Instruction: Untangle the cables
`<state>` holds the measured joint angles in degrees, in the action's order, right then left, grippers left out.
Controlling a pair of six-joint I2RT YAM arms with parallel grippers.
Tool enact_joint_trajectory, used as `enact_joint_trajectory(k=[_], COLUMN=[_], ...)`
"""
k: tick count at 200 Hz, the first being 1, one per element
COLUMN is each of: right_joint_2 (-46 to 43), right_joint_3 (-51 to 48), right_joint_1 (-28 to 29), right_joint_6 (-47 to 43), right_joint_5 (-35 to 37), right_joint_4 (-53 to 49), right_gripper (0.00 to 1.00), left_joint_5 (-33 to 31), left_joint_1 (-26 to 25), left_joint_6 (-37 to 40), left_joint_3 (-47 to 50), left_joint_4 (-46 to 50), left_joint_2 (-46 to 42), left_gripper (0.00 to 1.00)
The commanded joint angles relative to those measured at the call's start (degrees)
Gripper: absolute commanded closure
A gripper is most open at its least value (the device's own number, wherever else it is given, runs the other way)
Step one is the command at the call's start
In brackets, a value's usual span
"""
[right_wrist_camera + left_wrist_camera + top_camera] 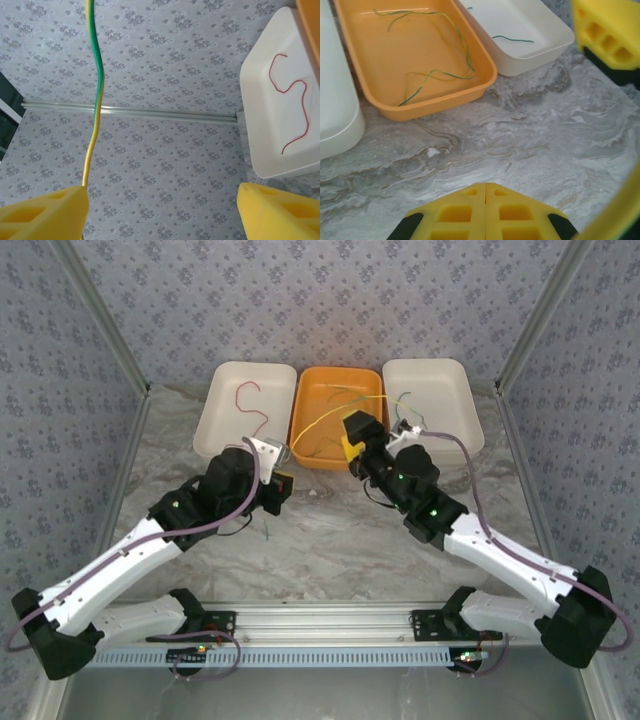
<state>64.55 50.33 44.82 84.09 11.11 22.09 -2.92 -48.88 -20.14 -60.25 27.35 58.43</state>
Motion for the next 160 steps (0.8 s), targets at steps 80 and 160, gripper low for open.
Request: enact_joint_trajectory(k=[80,160], right_joint_2=[4.77,-6.27], right_joint_3=[8.39,-6.1], right_joint_1=[1.02,3.92], right_joint_6=[-5.56,-16.1], right_joint_5=[-0.11,4.36], right_joint_4=[-0.91,7.09], right_gripper=[0.53,0.34], left_joint_5=[-1.82,3.49], left_joint_1=[-2.96,-1.39], left_joint_6=[-2.77,-21.34], left_joint_3=[3.12,3.21], left_joint_4=[-3.85,-12.82], left_joint_2=[-0.51,1.26], left_gripper=[1.0,1.0])
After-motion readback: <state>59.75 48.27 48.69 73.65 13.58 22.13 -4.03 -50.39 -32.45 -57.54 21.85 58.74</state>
